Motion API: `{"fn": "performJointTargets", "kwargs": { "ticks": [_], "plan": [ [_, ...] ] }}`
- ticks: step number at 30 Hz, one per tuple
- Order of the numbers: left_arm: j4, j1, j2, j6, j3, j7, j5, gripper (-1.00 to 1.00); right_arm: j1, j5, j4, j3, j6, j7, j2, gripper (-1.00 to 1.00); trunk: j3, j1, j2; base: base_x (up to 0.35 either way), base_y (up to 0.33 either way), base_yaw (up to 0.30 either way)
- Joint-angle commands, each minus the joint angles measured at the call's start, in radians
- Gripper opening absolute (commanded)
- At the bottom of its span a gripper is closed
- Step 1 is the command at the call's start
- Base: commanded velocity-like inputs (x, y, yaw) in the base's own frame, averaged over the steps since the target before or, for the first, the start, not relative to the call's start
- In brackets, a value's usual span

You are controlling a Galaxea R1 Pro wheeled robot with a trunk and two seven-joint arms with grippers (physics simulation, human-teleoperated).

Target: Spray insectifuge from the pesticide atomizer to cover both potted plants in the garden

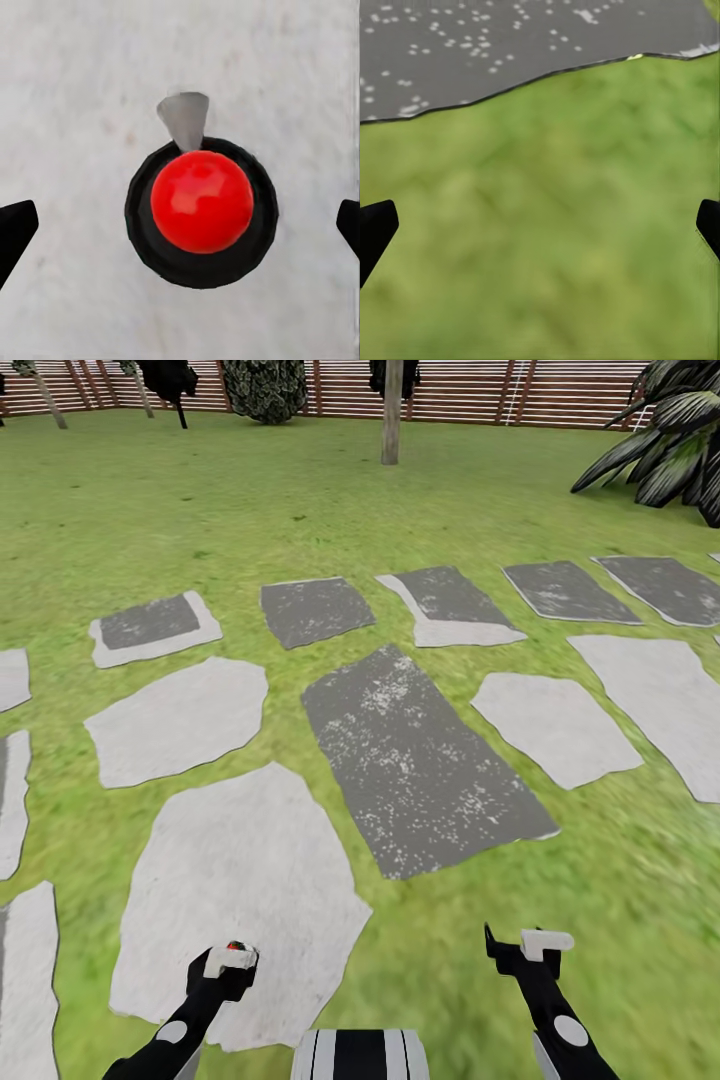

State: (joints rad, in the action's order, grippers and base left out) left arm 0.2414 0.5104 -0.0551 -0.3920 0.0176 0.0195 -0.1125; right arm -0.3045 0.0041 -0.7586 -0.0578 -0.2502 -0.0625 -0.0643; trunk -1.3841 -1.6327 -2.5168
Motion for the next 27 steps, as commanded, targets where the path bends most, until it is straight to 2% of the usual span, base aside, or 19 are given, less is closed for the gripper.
{"fn": "performJointTargets", "kwargs": {
  "ticks": [1,21,27],
  "plan": [
    [-0.001,0.000,0.000,-0.003,0.002,0.000,-0.008,1.00,0.000,0.001,0.001,0.001,-0.003,-0.003,0.000,1.00,-0.001,0.000,0.000,0.167,-0.126,0.000],
    [-0.001,0.000,0.000,-0.004,0.002,0.000,-0.008,1.00,0.000,0.000,0.001,0.001,-0.003,-0.003,0.000,1.00,-0.001,0.000,0.000,0.019,-0.013,0.037],
    [-0.001,0.000,0.001,-0.004,0.002,0.000,-0.008,1.00,0.000,0.000,0.001,0.001,-0.003,-0.003,0.000,1.00,-0.001,0.000,0.000,-0.117,-0.064,0.000]
  ]
}}
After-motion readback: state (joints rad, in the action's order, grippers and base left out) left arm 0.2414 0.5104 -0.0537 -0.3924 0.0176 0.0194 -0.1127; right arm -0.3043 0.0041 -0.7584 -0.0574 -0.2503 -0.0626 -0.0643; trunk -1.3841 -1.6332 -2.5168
